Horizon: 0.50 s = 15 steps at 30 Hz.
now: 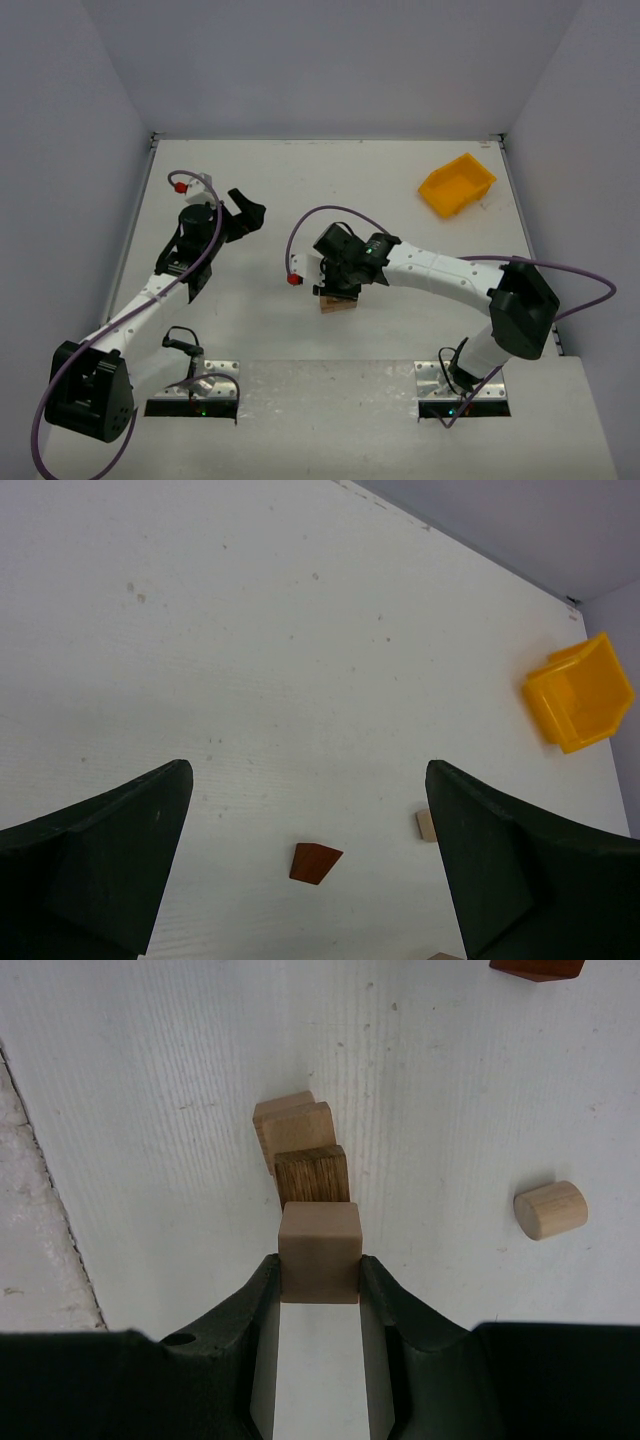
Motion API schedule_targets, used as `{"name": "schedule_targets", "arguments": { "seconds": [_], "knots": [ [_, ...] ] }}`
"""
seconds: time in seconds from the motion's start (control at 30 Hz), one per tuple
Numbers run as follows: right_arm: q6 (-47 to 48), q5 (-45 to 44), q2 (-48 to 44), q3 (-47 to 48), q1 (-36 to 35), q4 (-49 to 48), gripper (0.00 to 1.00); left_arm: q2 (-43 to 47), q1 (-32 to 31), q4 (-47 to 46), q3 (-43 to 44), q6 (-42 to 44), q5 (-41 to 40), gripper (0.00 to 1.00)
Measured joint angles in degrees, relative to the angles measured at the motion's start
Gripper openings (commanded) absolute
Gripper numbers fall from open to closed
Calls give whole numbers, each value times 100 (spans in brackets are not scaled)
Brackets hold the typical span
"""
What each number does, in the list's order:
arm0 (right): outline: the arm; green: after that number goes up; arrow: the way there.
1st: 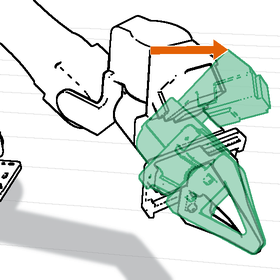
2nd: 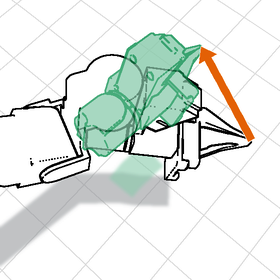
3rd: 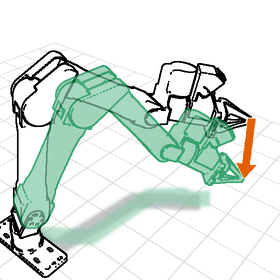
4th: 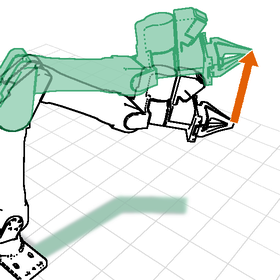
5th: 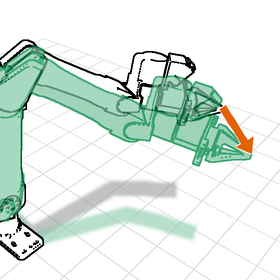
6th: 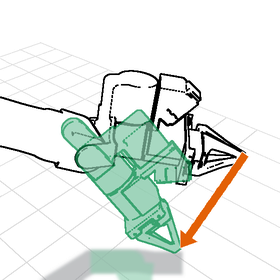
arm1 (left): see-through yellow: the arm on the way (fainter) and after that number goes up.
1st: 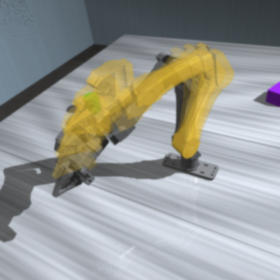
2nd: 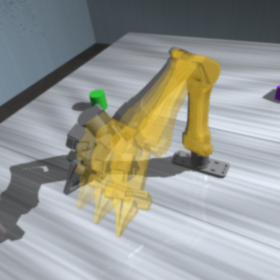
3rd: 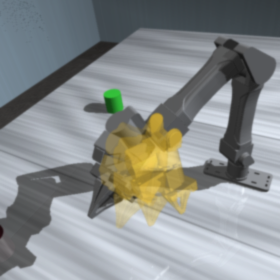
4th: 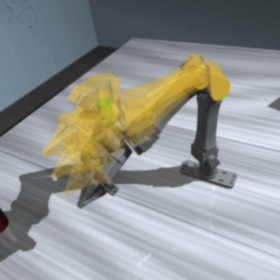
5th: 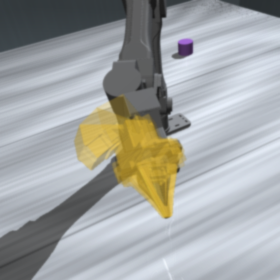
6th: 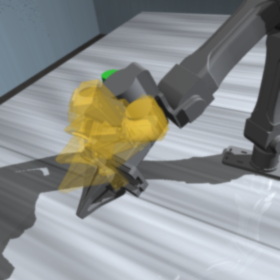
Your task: Build the wood block tower
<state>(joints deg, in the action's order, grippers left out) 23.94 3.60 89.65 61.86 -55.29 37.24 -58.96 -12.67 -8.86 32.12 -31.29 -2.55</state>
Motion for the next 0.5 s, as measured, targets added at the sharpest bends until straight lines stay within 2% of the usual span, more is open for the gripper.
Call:
{"name": "schedule_targets", "arguments": {
  "seconds": [0.5],
  "knots": [
    [2, -12, 0, -73, 0, -121, 35, 18, 0, -6, -28, 0, 7, 100]
  ]
}}
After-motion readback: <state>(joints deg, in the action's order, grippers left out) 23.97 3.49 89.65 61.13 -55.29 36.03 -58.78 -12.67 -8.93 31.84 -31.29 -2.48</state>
